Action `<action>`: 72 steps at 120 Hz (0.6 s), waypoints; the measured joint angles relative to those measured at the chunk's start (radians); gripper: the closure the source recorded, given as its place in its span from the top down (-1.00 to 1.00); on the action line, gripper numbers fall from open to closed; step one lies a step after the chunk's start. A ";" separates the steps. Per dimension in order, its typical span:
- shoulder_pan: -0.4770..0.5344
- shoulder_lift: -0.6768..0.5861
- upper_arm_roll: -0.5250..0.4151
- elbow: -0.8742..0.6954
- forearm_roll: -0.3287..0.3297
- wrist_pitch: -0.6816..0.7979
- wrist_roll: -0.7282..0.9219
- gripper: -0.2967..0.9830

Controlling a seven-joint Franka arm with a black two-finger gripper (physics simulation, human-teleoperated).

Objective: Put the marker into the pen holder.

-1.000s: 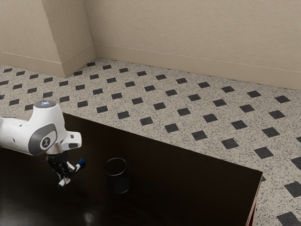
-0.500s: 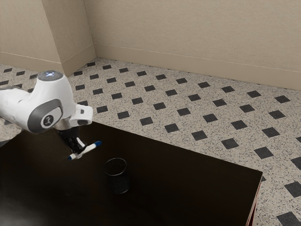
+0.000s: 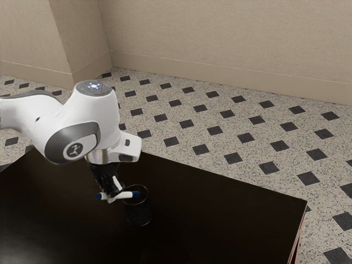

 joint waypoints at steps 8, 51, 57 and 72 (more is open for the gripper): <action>0.024 0.029 -0.002 0.022 -0.005 -0.013 -0.008 -0.67; 0.114 0.293 0.002 0.167 -0.011 -0.036 -0.040 -0.56; 0.131 0.368 0.003 0.222 -0.012 -0.041 -0.041 -0.43; 0.160 0.494 0.006 0.396 -0.018 -0.077 -0.041 -0.02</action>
